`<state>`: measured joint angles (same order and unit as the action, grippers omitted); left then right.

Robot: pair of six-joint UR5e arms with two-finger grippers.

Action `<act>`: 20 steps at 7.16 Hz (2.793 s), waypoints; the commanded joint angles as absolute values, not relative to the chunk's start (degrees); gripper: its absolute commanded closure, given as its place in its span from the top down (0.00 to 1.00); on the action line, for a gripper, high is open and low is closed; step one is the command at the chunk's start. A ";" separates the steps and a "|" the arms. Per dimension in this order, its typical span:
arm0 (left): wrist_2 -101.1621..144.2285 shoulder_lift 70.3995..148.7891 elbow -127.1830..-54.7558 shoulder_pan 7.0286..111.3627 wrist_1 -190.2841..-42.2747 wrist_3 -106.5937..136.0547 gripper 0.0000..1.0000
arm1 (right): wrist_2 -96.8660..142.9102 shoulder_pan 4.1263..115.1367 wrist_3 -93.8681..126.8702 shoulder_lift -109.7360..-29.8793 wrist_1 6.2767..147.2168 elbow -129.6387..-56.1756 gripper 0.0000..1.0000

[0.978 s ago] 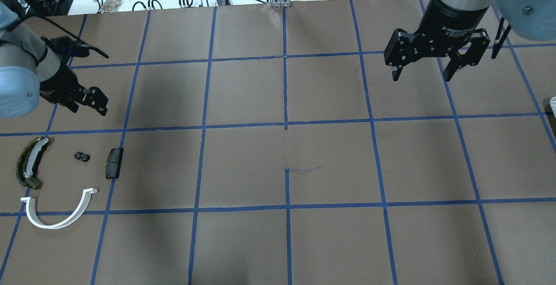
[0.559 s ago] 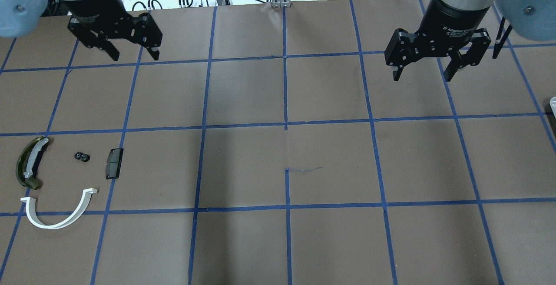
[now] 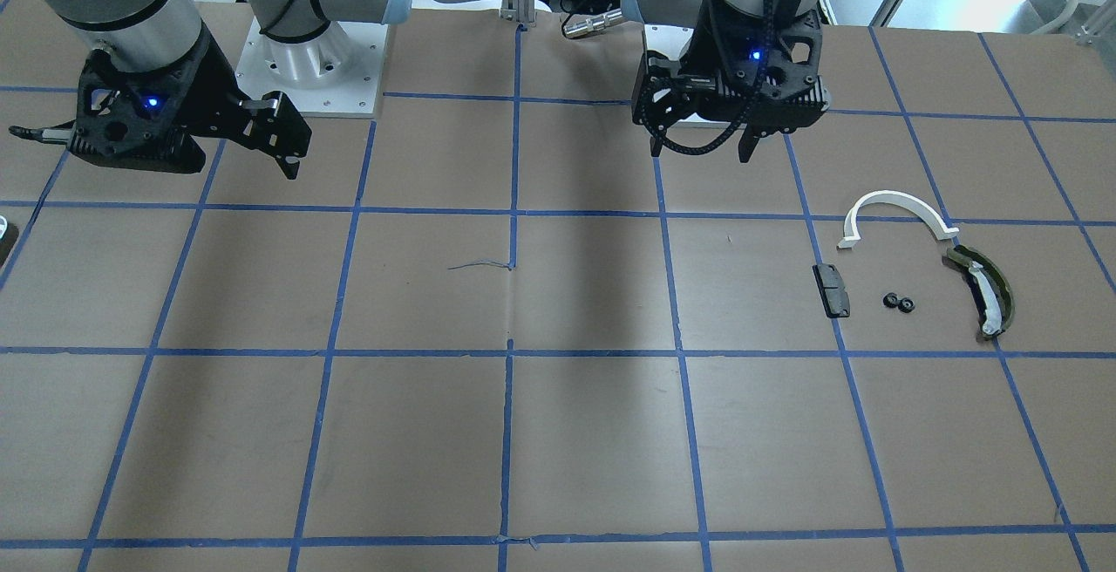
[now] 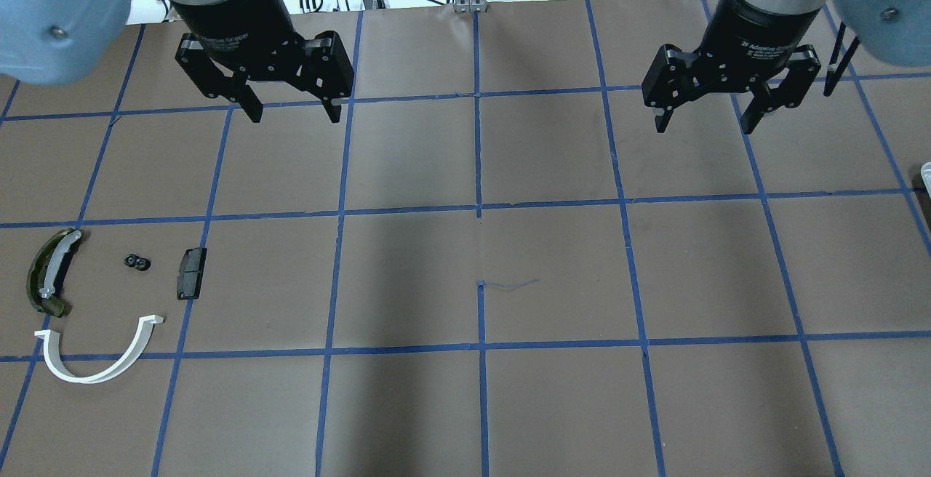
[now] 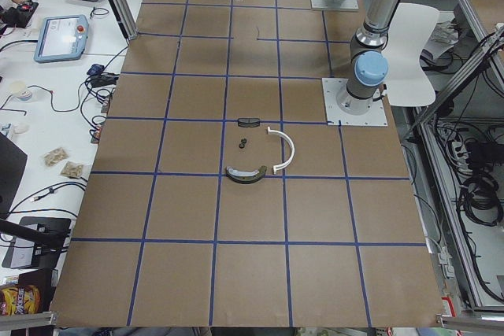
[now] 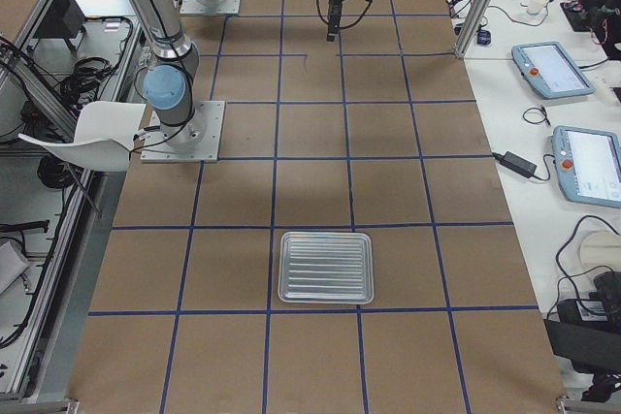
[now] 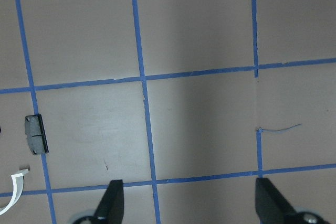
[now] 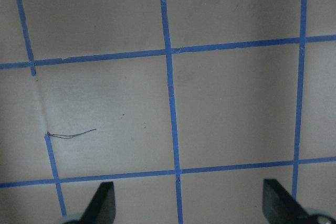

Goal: Place bearing gear from tray to pile

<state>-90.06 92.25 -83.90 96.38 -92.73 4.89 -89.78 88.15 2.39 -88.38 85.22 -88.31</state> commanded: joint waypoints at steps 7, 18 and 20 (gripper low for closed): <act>-89.56 89.82 -92.37 87.28 -87.19 4.04 0.95 | -89.91 88.15 2.20 -88.51 85.17 -88.42 1.00; -88.60 90.27 -91.85 86.57 -85.52 3.96 1.00 | -90.53 88.15 2.29 -88.51 85.25 -88.59 1.00; -87.89 90.26 -91.67 86.49 -85.43 3.87 1.00 | -90.44 88.15 2.37 -88.51 85.25 -88.51 1.00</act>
<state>-88.22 90.22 -91.78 86.55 -85.55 3.94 -90.44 88.15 2.34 -88.50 85.25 -88.58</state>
